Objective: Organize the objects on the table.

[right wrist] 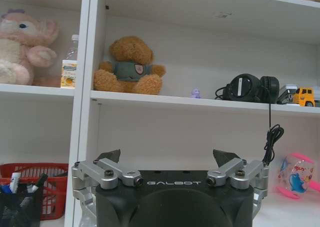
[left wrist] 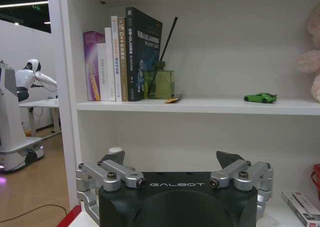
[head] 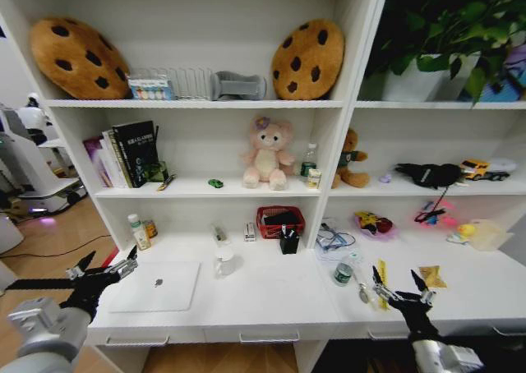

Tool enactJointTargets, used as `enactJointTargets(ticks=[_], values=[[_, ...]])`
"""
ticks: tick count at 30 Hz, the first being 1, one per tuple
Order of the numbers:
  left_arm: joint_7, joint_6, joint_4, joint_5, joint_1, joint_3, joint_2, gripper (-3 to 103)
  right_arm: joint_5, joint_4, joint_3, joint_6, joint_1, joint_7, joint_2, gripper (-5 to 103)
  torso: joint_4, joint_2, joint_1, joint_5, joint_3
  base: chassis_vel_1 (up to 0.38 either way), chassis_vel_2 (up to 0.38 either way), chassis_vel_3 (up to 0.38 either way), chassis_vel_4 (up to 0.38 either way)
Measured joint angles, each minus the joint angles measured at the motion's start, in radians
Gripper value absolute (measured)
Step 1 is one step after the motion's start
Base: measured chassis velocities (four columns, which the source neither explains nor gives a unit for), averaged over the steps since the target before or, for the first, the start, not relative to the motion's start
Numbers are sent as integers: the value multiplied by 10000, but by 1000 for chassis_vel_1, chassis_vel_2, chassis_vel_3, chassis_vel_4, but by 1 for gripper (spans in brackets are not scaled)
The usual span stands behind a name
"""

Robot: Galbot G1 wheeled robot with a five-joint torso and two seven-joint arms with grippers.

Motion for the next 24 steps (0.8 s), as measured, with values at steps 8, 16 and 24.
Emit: enactJointTargets(ticks=[8, 16, 24], values=[[3, 0, -2, 0, 0, 1, 0, 100, -1012, -449, -1167, -669, 801, 164, -174, 100, -5, 0, -1, 5, 0, -102, -142, 110, 106], [-7, 0, 0, 1, -1, -3, 0, 100, -1532, -1466, -2669, -1371, 2623, -427, -1170, 100, 4, -1, 2, 0, 1, 52, 64, -26, -48], [-1, 0, -1, 0, -1, -1, 0, 100, -716, -2272, -3595, -1957, 4121, -662, -1520, 100, 0, -1, 1, 2, 1, 0, 0, 0, 0]])
